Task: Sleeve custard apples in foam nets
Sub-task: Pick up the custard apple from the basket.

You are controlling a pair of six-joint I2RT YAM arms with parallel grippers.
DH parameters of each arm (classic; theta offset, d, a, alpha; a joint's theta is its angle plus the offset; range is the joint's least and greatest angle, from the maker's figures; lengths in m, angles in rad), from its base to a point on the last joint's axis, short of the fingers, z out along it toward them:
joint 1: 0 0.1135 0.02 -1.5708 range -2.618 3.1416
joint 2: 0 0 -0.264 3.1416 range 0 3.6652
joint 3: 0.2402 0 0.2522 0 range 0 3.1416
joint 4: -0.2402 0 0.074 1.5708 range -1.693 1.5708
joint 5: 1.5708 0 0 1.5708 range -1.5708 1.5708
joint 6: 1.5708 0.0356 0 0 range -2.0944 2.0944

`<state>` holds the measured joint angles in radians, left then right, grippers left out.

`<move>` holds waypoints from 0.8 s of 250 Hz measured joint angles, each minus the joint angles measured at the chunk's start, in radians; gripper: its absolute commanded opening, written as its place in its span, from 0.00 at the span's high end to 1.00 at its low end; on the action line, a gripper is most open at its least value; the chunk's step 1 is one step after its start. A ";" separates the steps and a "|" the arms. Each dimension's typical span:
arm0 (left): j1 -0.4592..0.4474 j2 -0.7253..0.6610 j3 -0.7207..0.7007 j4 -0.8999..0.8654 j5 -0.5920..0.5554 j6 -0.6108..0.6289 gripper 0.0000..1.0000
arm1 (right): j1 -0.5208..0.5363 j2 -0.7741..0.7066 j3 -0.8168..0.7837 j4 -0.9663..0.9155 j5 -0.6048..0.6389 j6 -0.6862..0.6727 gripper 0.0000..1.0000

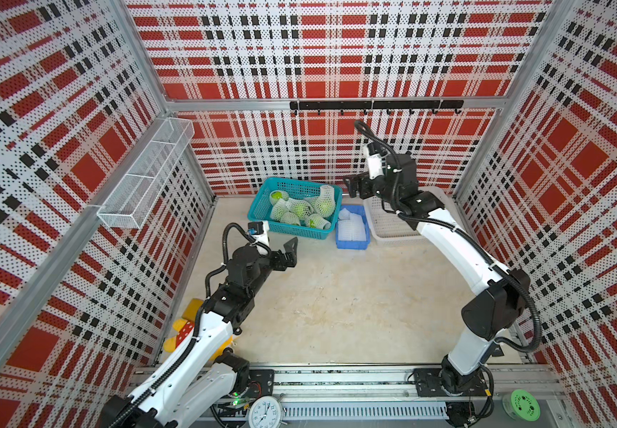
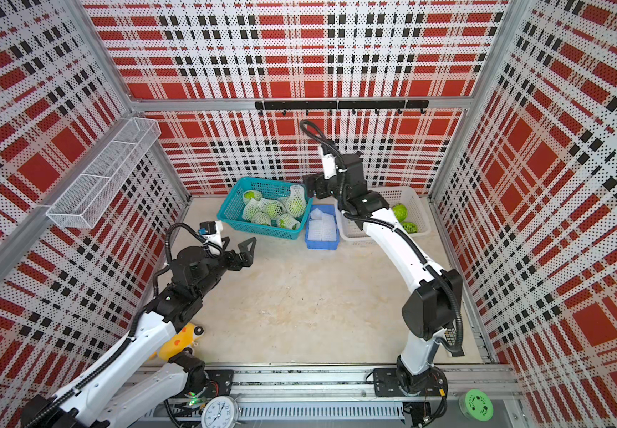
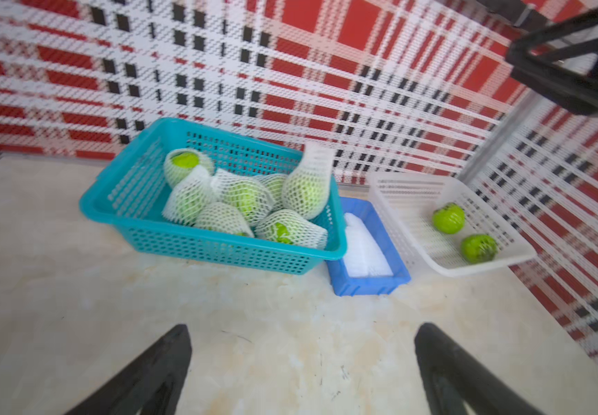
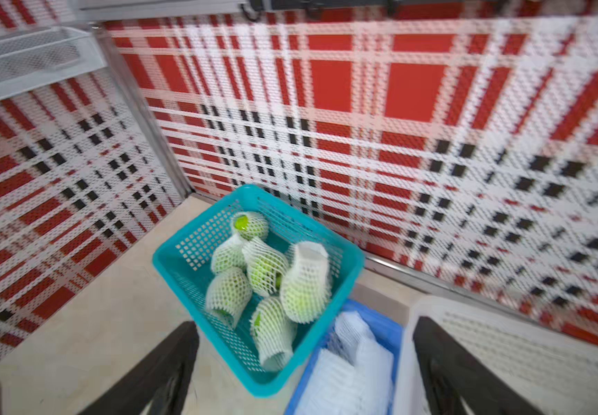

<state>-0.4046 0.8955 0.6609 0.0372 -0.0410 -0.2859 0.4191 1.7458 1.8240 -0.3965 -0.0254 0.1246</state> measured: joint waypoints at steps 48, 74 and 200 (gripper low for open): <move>-0.011 0.114 0.063 0.031 0.098 0.030 0.01 | -0.209 -0.026 -0.044 -0.148 -0.005 0.135 0.07; -0.034 0.189 0.109 0.038 0.140 0.035 0.00 | -0.257 -0.001 -0.066 -0.204 0.008 0.163 0.07; -0.191 0.543 0.322 0.037 0.262 0.037 0.01 | -0.410 0.449 0.137 -0.266 0.204 0.205 0.00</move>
<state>-0.5957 1.4384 0.9829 0.0738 0.2207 -0.2485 0.0090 2.1952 1.9606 -0.6621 0.1783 0.3294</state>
